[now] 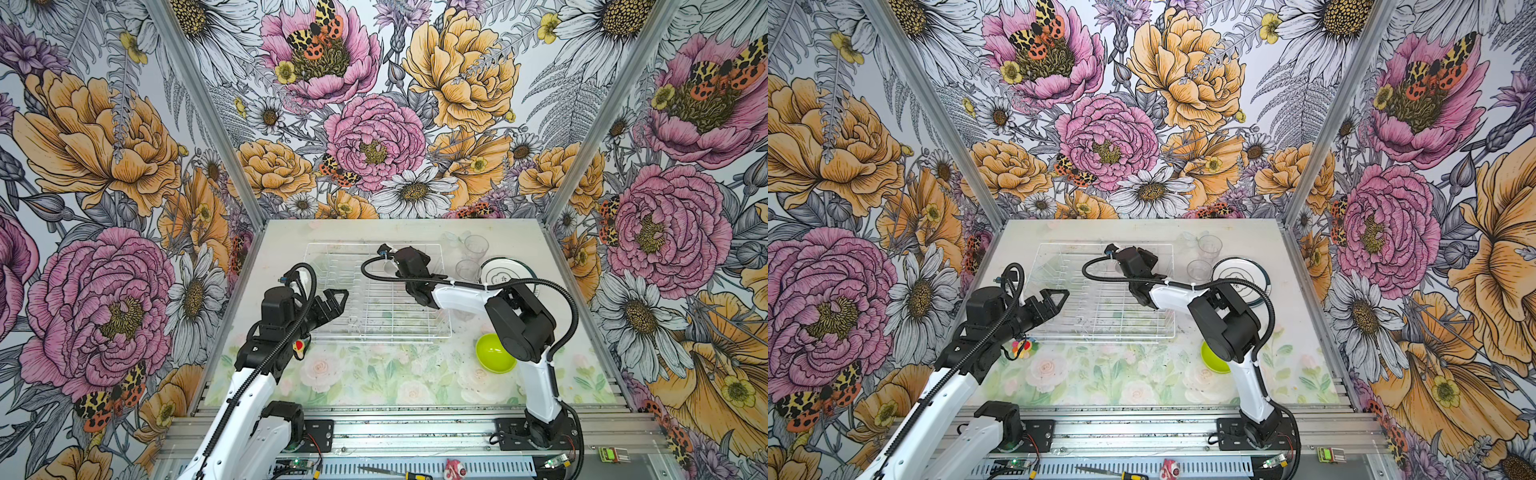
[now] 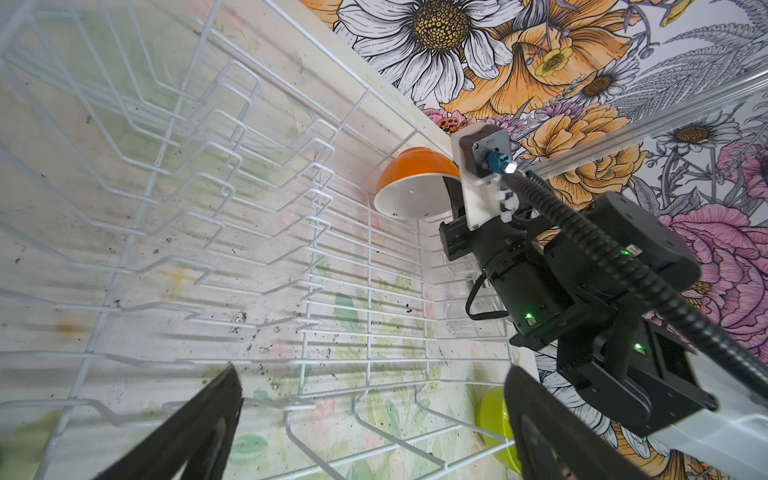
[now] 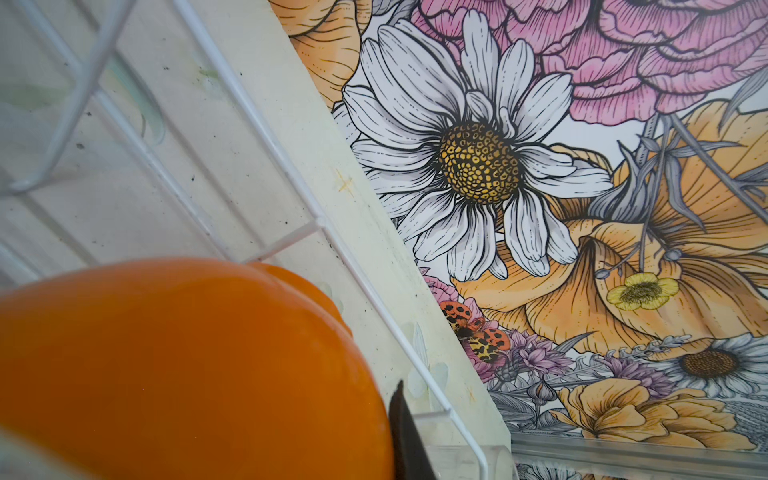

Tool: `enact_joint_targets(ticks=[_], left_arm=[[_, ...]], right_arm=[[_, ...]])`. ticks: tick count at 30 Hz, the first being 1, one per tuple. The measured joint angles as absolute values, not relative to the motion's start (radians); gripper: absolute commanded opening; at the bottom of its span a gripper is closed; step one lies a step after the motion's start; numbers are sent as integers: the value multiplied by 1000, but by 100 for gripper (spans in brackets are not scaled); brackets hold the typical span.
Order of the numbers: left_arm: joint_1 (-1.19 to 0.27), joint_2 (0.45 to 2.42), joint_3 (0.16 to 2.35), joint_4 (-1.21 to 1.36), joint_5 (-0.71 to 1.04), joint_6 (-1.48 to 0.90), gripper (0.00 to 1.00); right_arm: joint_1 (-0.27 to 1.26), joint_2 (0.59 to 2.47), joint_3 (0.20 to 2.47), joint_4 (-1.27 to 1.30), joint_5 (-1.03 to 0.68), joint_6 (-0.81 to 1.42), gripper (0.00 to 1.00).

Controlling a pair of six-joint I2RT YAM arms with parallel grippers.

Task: Unload the mixed dishes from the dish rack
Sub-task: 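Lift the orange bowl out of the rack with the right gripper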

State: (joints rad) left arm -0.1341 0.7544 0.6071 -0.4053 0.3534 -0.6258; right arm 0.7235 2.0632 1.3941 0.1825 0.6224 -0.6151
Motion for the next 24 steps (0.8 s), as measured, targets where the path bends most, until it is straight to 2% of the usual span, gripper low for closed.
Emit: enact_joint_targets(ticks=[12,24], left_arm=[[-134,741,607,-396,385,-626,99],[-169,706,611,-392,427,-626,99]], right_arm=[[736,1764,1322,101,598,-418,0],[736,1402,1071,-20,648,-83,0]])
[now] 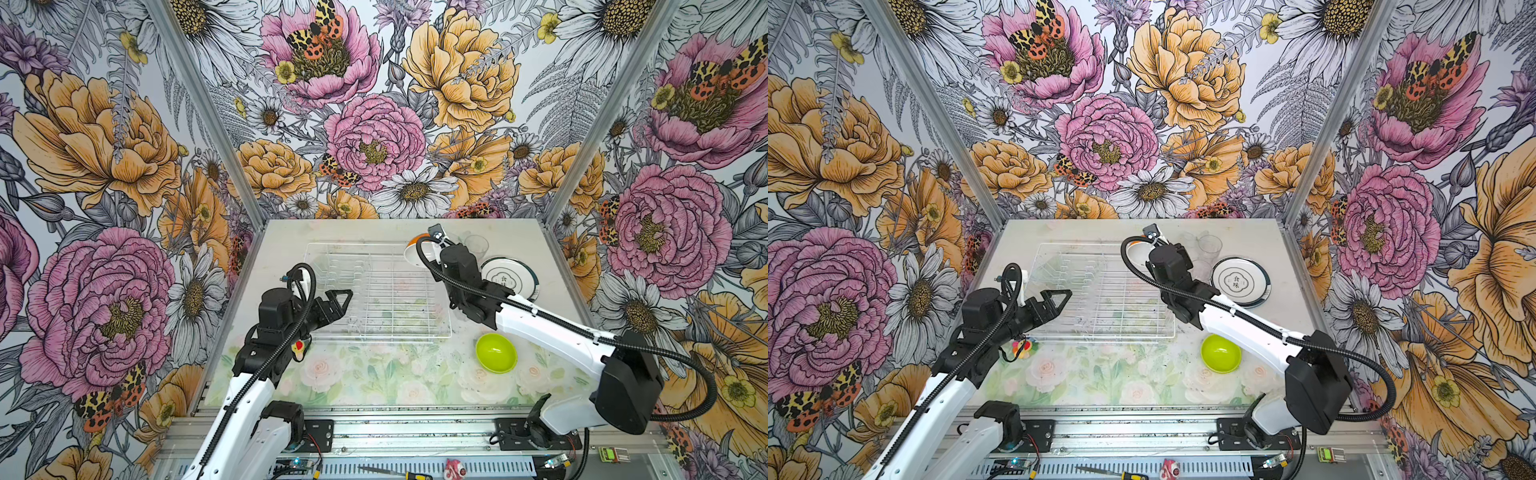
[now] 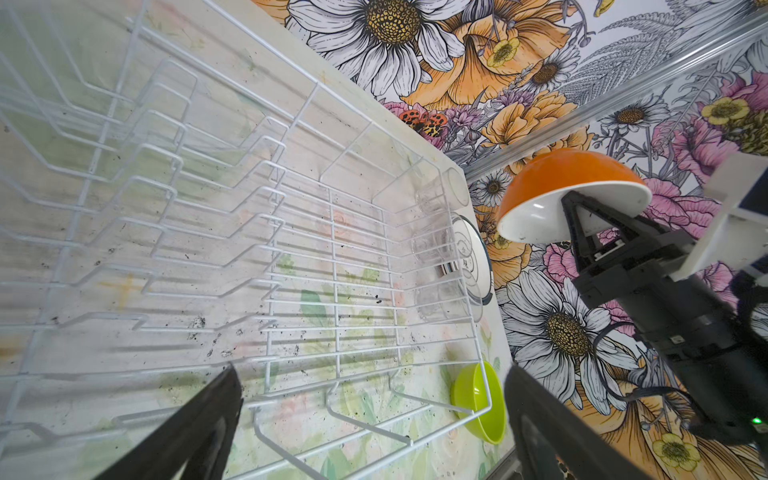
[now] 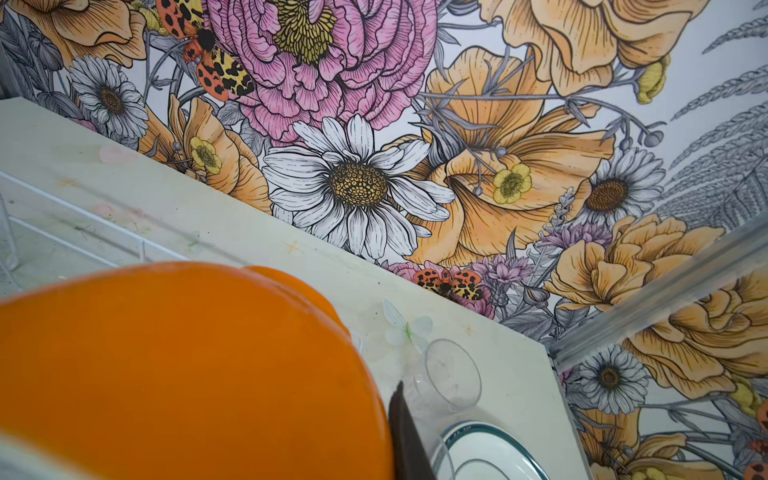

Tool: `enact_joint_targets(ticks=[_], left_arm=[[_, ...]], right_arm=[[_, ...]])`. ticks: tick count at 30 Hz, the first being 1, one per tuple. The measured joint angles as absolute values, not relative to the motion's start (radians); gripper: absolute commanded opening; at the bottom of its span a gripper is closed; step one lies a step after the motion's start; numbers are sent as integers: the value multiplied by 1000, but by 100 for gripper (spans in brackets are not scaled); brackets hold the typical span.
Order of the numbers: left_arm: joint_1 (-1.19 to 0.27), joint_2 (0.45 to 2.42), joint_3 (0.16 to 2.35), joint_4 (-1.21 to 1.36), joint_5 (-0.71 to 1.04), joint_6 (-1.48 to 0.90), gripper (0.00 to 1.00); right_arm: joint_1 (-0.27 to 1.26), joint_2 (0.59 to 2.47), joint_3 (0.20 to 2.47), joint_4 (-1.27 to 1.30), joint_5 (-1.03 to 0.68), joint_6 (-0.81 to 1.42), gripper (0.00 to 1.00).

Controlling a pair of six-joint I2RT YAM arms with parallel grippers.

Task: Unload the mixed dishes from the dish rack
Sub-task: 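Lift the orange bowl out of the rack with the right gripper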

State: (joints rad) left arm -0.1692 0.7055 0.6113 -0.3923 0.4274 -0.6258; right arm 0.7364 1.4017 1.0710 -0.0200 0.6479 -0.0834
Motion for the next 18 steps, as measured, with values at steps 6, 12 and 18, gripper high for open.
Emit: enact_joint_targets(ticks=[6,12,18], left_arm=[[-258,669,668,-452,408,-626,99],[-373,664,723,-504,349,-626,99],[-511,711,781,-536,268,-626,98]], right_arm=[[725,1182,938,-109,667,81,0],[702,990,806,-189,679,217,0],[664,903,750,-297,657,316,0]])
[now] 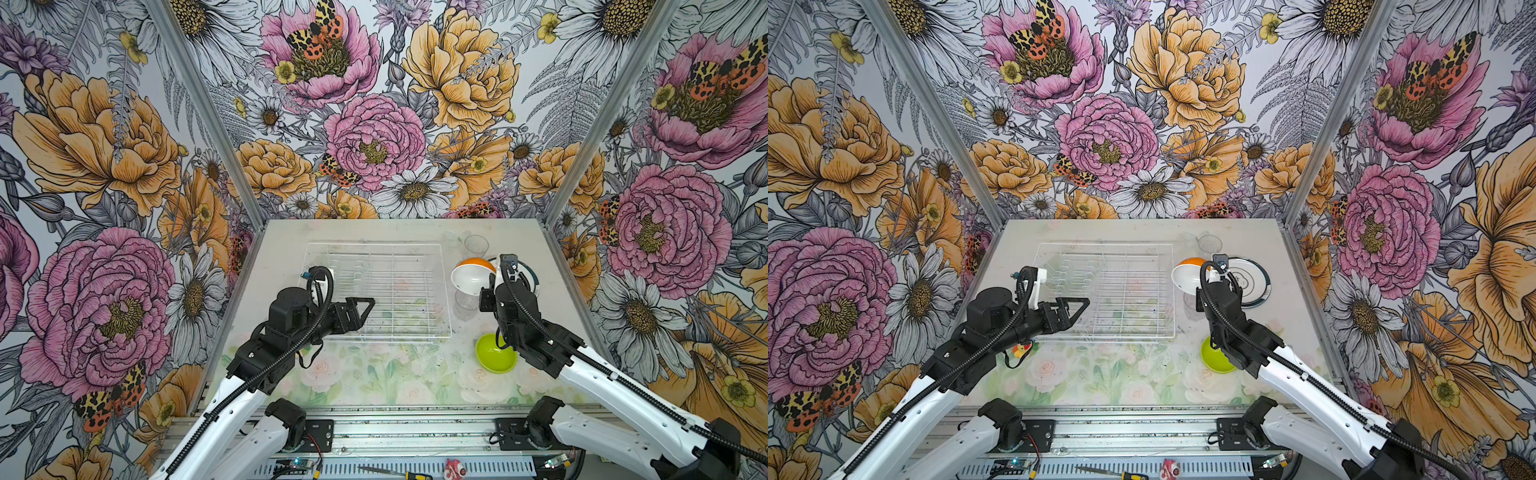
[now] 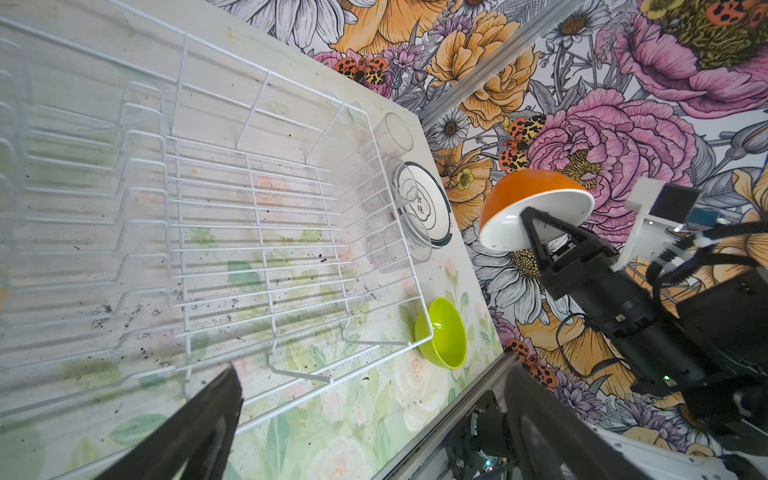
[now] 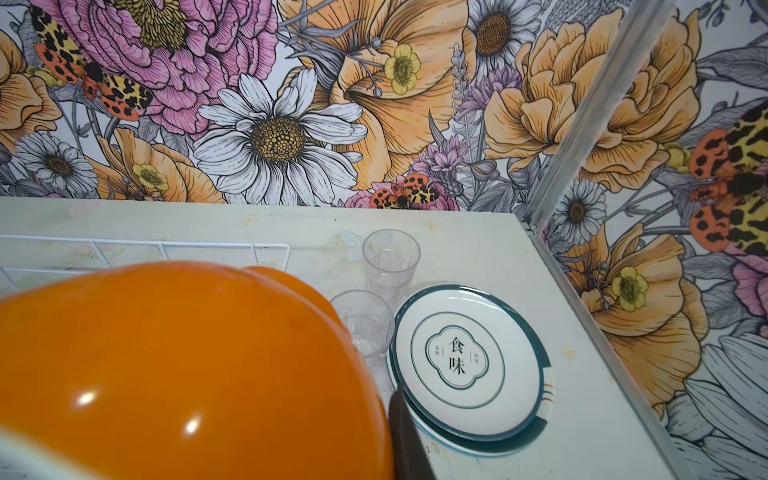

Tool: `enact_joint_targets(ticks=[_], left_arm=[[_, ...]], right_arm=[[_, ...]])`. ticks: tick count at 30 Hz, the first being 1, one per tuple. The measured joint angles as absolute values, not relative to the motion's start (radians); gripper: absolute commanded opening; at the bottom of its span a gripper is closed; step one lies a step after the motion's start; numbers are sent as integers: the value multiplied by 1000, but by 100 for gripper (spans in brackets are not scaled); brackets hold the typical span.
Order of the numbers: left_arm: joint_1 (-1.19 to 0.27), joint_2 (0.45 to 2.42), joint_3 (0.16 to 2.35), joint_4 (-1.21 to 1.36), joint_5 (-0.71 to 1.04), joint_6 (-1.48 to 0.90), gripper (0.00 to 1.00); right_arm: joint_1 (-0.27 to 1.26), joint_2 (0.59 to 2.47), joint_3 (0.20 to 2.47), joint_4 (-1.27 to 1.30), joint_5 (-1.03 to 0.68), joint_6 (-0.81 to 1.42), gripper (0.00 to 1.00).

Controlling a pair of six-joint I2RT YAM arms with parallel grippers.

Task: Unload the mixed dishes from the dish rack
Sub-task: 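Lift the orange bowl out of the rack with the right gripper, then lower the orange bowl into the lime-green bowl on the table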

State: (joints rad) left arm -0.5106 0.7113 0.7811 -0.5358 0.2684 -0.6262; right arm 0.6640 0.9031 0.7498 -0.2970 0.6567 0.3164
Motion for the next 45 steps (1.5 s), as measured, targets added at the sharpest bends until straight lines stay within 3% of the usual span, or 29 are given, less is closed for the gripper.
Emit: enact_joint_targets(ticks=[13,21,31,45], left_arm=[[-764,788,822,-553,71,-641,99],[-781,801,840,-559,28,-648,99],[-781,839,854,-558,7,-645,99],[-781,864,864,-558,-14,-610,99]], right_arm=[[510,923,713,-479,414,451,0],[457,925,667,-544,326,491,0],[384,676,542,-622,297,561,0],[327,696,559,-767,166,585,0]])
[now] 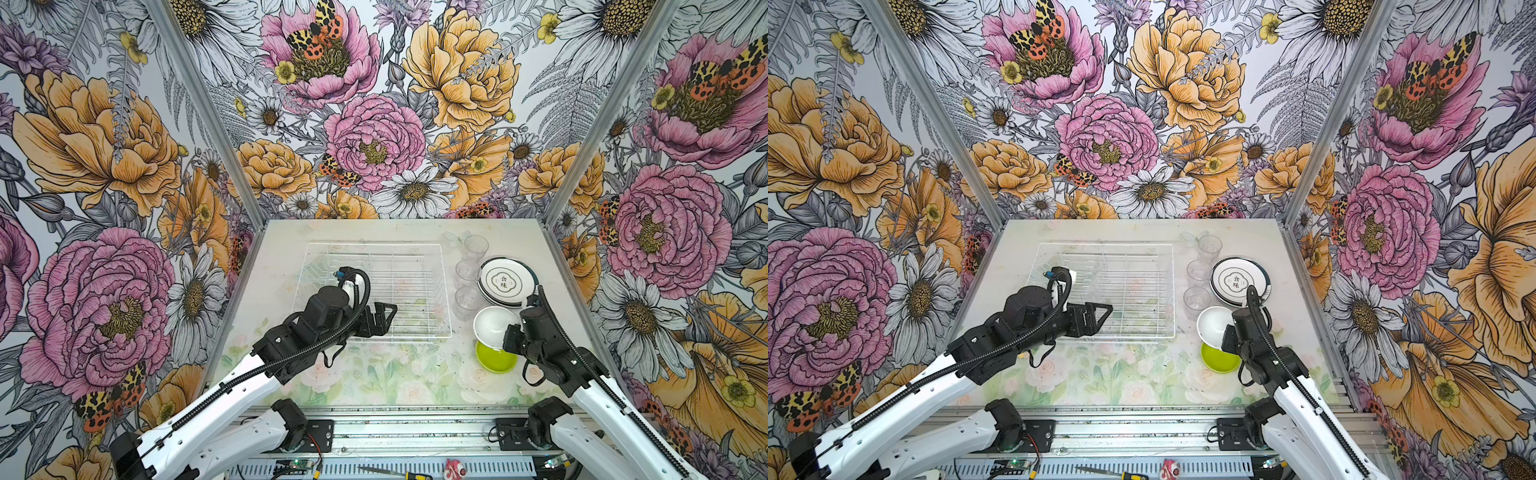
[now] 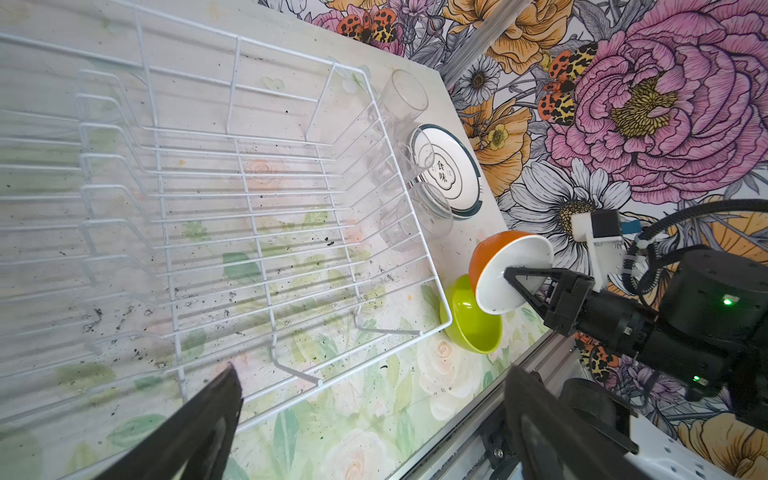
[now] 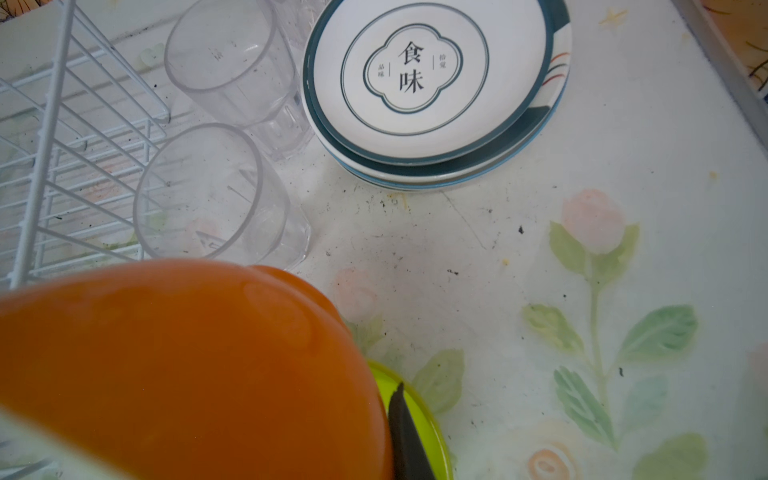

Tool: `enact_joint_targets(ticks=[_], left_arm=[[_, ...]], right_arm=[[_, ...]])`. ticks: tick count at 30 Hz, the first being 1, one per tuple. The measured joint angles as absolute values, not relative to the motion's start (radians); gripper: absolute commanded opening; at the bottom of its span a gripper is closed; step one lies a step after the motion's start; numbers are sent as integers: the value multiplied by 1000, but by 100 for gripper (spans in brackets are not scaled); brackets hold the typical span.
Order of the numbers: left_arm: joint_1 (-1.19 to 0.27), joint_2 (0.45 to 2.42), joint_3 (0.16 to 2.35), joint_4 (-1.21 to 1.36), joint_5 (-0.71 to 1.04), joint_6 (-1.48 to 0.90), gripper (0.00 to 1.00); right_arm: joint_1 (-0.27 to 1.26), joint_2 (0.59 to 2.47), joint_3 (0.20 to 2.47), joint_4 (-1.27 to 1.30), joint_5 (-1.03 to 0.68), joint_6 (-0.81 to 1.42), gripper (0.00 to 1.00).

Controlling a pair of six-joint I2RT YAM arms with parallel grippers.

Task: Unload the mixed dishes from the dish rack
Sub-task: 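Lower the orange bowl into the lime-green bowl on the table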

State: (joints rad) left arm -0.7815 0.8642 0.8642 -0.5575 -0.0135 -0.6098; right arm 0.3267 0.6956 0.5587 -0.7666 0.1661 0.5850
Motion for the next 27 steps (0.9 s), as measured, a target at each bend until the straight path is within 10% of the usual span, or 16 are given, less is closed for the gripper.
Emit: enact_joint_targets(ticks=[27], left_arm=[[-701,864,837,-518,31,-550,98]], right_arm=[[306,945,730,-1056,95,673,0]])
